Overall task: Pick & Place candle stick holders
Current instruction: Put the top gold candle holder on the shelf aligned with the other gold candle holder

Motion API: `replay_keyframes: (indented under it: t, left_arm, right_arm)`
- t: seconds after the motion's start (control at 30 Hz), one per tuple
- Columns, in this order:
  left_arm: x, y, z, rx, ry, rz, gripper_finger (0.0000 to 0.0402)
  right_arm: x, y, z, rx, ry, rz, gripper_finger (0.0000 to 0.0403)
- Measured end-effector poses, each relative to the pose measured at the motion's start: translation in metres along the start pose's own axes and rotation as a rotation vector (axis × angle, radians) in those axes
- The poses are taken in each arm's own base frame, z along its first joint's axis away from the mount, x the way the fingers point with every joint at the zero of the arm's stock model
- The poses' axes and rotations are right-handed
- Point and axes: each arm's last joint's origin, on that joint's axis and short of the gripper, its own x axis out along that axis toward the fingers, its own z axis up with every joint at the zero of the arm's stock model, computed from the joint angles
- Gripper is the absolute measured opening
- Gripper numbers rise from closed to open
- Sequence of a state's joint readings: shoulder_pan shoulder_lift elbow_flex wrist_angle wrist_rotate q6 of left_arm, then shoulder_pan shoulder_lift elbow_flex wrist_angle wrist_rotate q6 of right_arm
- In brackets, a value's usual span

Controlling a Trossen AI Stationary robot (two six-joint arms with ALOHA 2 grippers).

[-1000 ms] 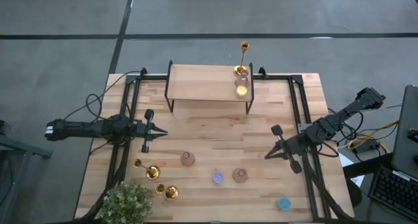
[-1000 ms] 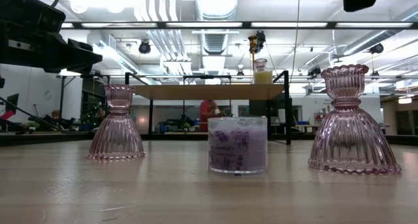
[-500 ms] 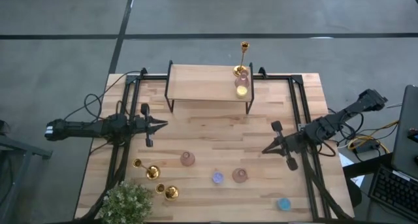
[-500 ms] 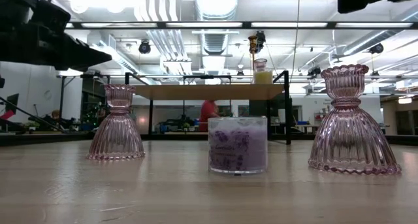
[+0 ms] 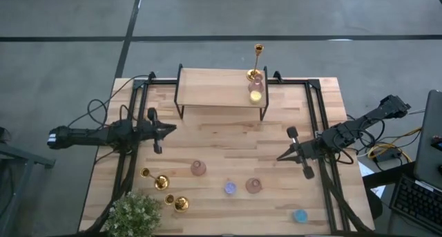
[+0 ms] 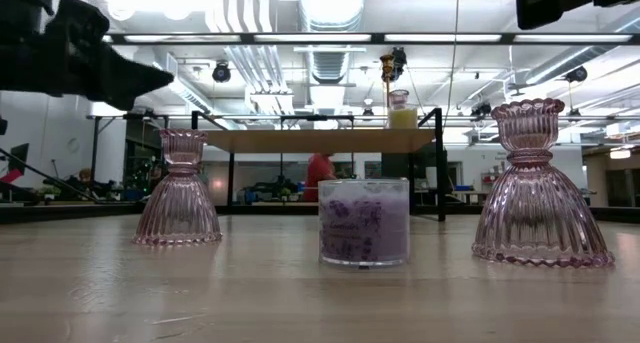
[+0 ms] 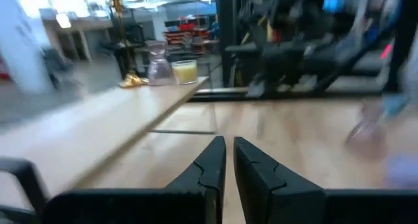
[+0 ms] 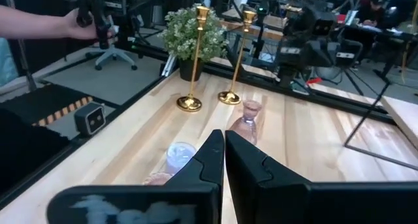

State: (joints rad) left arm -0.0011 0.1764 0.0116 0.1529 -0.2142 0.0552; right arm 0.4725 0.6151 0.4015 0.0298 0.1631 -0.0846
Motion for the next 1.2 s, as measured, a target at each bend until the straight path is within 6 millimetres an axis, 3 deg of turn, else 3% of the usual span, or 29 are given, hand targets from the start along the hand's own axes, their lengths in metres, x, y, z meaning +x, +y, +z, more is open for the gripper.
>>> replay_keyframes:
  t: [0.07, 0.33, 0.53, 0.7, 0.9, 1.07, 1.2]
  left_arm:
    - [0.0, -0.001, 0.003, -0.159, -0.029, -0.051, 0.0035]
    - [0.0, -0.001, 0.009, -0.384, -0.085, -0.079, 0.0035]
    - [-0.003, 0.0, 0.022, -0.699, -0.202, -0.127, 0.0035]
    - [-0.006, 0.001, 0.033, -0.711, -0.306, -0.146, 0.0035]
    - [-0.011, -0.005, 0.053, -0.551, -0.319, -0.433, 0.0035]
    - [-0.018, -0.009, 0.074, -0.461, -0.257, -0.645, 0.0027]
    - [-0.023, -0.008, 0.089, -0.481, -0.161, -0.678, 0.002]
  right_arm:
    - [0.0, 0.0, -0.001, 0.005, 0.011, 0.005, 0.0008]
    - [0.0, -0.001, -0.003, 0.11, 0.034, -0.047, 0.0008]
    - [0.0, -0.001, -0.005, 0.181, 0.05, -0.047, 0.0008]
    - [0.0, -0.001, -0.006, 0.179, 0.055, -0.047, 0.0008]
    - [0.0, -0.001, -0.007, 0.134, 0.075, -0.046, 0.0009]
    - [0.001, 0.0, -0.01, 0.127, 0.095, -0.046, 0.0009]
    - [0.001, 0.0, -0.01, 0.203, 0.095, -0.049, 0.0009]
